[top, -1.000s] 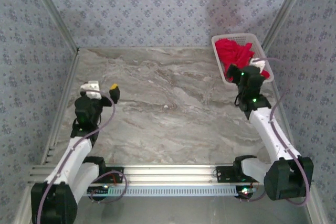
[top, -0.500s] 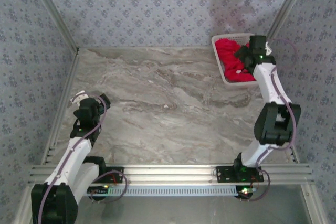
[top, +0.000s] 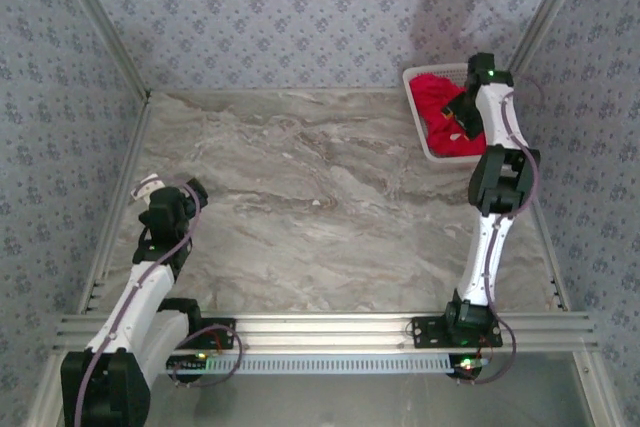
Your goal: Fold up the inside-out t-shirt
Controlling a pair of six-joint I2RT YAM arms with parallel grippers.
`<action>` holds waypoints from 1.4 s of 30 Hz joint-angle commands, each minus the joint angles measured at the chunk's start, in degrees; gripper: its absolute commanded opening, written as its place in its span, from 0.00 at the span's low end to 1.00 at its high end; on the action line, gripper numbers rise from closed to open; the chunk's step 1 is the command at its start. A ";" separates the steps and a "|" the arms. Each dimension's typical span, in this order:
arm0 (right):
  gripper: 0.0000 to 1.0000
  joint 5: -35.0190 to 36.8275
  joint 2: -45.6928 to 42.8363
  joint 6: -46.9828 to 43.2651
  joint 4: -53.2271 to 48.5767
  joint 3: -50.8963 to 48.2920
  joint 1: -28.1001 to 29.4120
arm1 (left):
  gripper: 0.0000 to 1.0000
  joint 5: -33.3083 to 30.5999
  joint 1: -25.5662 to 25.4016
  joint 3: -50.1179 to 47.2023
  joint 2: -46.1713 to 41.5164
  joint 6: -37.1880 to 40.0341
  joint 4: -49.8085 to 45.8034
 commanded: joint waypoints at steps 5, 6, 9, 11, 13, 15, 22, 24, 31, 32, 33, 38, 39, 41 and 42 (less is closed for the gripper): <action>0.62 -4.21 5.58 4.33 -16.32 7.49 -2.53 | 1.00 0.76 1.17 -0.48 -0.39 -0.57 -0.24; 0.59 -4.27 5.09 5.05 -15.66 6.48 -2.73 | 1.00 0.85 1.28 -0.49 -0.55 -0.65 -0.41; 0.53 -4.75 4.98 5.53 -15.47 5.83 -2.88 | 0.99 0.89 1.48 -0.47 -0.97 -0.74 -0.81; 0.40 -4.96 4.91 5.36 -15.38 5.74 -2.89 | 1.00 0.81 1.65 -0.55 -1.38 -0.90 -1.12; 0.23 -4.78 4.82 5.23 -15.00 5.76 -2.82 | 1.00 0.74 1.77 -0.80 -1.93 -1.05 -1.20; 0.06 -4.22 4.42 4.90 -14.52 5.75 -2.57 | 1.00 0.56 1.97 -0.99 -2.36 -1.13 -1.21; 0.00 -4.50 -5.85 2.68 -5.49 -3.82 0.13 | 1.00 -0.58 2.54 -1.52 -2.92 -1.88 -1.13; 0.00 -4.19 -10.37 4.07 -1.22 -8.49 0.96 | 1.00 -0.99 2.51 -1.86 -2.89 -2.23 -0.83; 0.00 -3.63 -20.98 6.76 9.38 -20.51 4.68 | 1.00 -0.73 2.66 -4.23 -3.36 -2.67 2.35; 0.00 -3.12 -22.47 7.11 10.45 -21.55 5.21 | 1.00 -0.61 2.69 -5.08 -3.49 -2.66 3.65; 0.00 -2.35 -24.24 7.37 11.63 -22.62 5.86 | 1.00 -0.49 2.71 -5.45 -3.92 -2.89 4.05; 0.00 0.09 -33.05 7.84 19.30 -27.78 8.14 | 1.00 5.70 2.73 -6.63 -5.60 -0.50 6.42; 0.00 0.08 -34.71 7.91 20.47 -28.53 8.25 | 1.00 7.45 2.72 -7.00 -5.60 -0.39 7.34; 0.00 -0.89 -37.38 8.00 22.13 -29.16 8.08 | 1.00 11.94 2.74 -7.74 -4.96 0.36 10.48; 0.00 -1.67 -38.62 8.08 22.76 -28.89 7.89 | 0.99 12.96 2.62 -6.93 -4.21 0.10 9.86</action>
